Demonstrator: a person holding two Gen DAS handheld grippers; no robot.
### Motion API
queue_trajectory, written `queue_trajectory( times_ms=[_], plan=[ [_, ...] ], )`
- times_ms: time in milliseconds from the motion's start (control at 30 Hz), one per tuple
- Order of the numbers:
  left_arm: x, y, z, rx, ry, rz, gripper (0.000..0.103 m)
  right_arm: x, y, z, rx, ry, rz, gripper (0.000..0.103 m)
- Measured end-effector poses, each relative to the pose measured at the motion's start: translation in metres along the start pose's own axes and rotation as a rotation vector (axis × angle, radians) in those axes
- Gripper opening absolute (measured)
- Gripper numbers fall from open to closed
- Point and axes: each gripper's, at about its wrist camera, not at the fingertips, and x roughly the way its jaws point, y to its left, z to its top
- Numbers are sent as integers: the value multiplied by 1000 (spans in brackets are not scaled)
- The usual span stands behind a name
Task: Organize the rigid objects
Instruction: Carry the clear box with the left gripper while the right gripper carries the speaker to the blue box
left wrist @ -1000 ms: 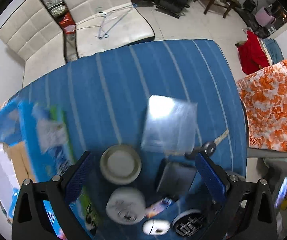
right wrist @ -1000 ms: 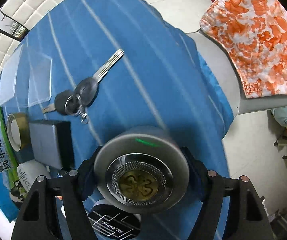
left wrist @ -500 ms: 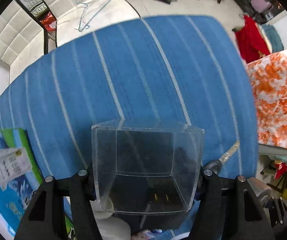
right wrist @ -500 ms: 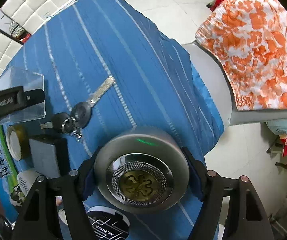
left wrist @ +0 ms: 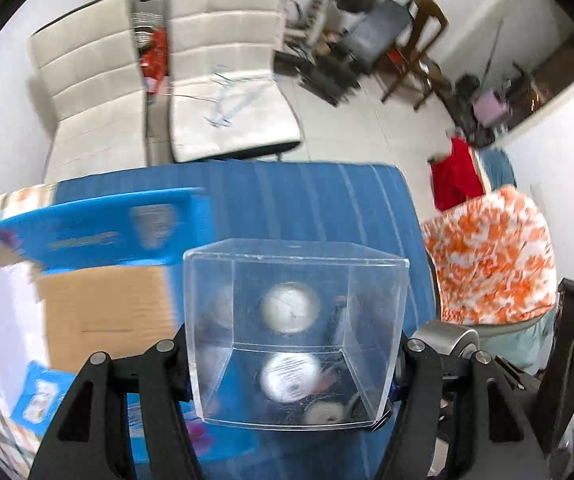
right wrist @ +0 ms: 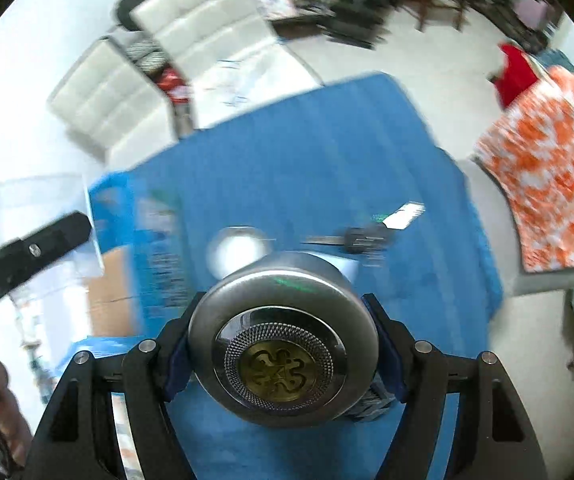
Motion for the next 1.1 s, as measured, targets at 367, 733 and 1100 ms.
queue_trajectory(
  times_ms=[367, 733, 1100],
  plan=[
    [12, 204, -27, -262, 73, 26, 62, 85, 207, 3, -230, 50, 1, 76],
    [109, 257, -4, -306, 247, -69, 62, 200, 274, 9, -538, 190, -111, 76],
    [132, 229, 11, -238, 305, -72, 62, 214, 287, 15, -604, 195, -91, 76]
  ],
)
